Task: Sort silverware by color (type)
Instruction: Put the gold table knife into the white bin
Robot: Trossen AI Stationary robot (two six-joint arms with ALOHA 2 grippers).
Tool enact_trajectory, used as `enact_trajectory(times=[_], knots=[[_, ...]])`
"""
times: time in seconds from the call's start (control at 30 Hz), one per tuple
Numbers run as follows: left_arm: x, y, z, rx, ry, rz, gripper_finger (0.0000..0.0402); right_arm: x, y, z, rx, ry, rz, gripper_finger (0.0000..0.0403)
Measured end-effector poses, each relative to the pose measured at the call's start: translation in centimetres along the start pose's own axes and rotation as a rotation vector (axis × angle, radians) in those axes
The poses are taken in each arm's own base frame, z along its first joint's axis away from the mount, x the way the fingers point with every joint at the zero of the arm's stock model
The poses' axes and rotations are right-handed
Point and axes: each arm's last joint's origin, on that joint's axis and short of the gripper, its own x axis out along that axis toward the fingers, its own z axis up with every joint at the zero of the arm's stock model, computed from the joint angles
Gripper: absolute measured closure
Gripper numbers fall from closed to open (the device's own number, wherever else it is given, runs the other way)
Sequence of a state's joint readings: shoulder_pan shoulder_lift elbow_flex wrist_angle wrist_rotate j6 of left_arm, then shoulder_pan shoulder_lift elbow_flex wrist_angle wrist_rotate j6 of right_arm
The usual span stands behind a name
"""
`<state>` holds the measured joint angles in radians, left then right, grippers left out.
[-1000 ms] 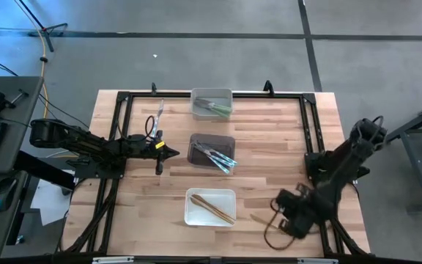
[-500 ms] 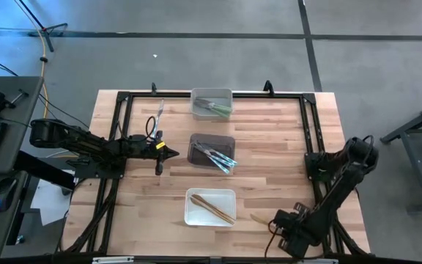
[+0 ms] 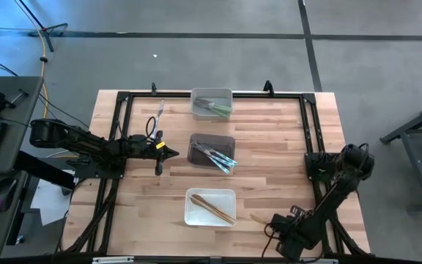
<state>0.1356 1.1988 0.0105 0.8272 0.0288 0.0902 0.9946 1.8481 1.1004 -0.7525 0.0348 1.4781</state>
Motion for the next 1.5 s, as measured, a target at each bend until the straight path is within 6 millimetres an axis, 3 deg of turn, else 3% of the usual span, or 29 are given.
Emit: enact_trajectory(times=[0.47, 0.73, 1.2, 1.4, 1.5], knots=[[0.0, 0.0, 0.0, 0.0, 0.0, 0.0, 0.0401, 0.2, -0.4, 3.2, -0.112, 0.066, 0.014, 0.0391], [0.0, 0.0, 0.0, 0.009, 0.0, 0.0, 0.0401, -0.7, -0.2, 4.1, -0.132, 0.032, 0.008, 0.04], [0.0, 0.0, 0.0, 0.0, 0.0, -0.001, 0.0401, -8.0, 0.2, 6.6, -0.099, -0.097, 0.03, 0.0402], [0.0, 0.0, 0.0, 0.0, 0.0, -0.001, 0.0401, -11.9, 0.5, 11.2, -0.061, -0.198, 0.116, 0.0402], [0.0, 0.0, 0.0, 0.002, 0.0, -0.001, 0.0401, -12.8, -0.1, 14.0, -0.025, -0.212, 0.171, 0.0402]])
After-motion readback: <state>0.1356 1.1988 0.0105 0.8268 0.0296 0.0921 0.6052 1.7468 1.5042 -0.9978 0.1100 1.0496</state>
